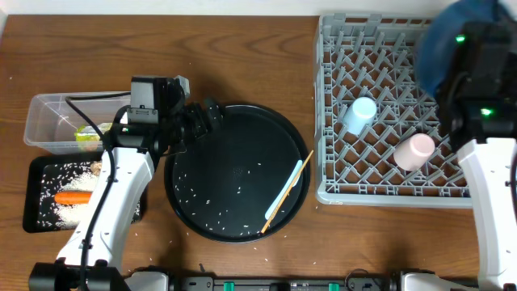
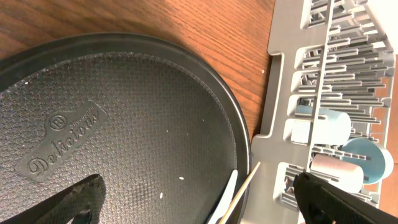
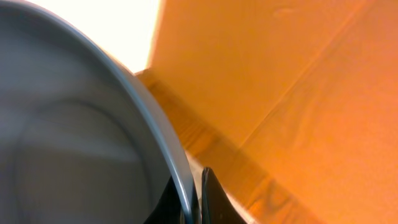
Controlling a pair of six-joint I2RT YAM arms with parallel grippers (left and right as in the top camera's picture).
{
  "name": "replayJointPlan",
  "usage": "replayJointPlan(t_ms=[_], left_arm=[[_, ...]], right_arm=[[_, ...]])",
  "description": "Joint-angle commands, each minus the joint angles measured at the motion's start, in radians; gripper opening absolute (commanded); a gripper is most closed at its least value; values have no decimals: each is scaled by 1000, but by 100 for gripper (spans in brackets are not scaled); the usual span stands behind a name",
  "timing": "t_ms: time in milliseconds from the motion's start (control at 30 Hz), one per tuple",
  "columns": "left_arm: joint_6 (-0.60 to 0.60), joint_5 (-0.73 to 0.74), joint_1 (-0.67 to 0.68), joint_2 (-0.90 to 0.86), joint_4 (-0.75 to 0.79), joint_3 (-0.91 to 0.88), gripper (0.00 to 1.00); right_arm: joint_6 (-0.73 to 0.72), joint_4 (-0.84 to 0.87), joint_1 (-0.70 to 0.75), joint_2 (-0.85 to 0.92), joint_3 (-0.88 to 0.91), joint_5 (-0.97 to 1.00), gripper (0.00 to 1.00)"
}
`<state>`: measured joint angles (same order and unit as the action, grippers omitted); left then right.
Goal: Sort waste into correct bins and load items into the dishwasher rack
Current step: 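Carry the blue plate right and stand it upright in the rack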
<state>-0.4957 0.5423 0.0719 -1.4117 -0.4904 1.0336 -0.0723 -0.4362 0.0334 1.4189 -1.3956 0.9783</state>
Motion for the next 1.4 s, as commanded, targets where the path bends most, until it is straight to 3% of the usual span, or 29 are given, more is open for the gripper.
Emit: replayJointPlan(t_ms=[0, 600, 933, 1367], left_arm=[[13, -12, -6, 0, 1, 0, 98], [13, -12, -6, 0, 1, 0, 98], [13, -12, -6, 0, 1, 0, 98], [13, -12, -6, 0, 1, 0, 98]], right_arm=[[130, 93, 42, 19, -7, 143, 1], [895, 846, 61, 379, -7, 189, 1], [942, 858, 44, 536, -6, 200, 1], [934, 787, -55, 595, -6, 184, 1]])
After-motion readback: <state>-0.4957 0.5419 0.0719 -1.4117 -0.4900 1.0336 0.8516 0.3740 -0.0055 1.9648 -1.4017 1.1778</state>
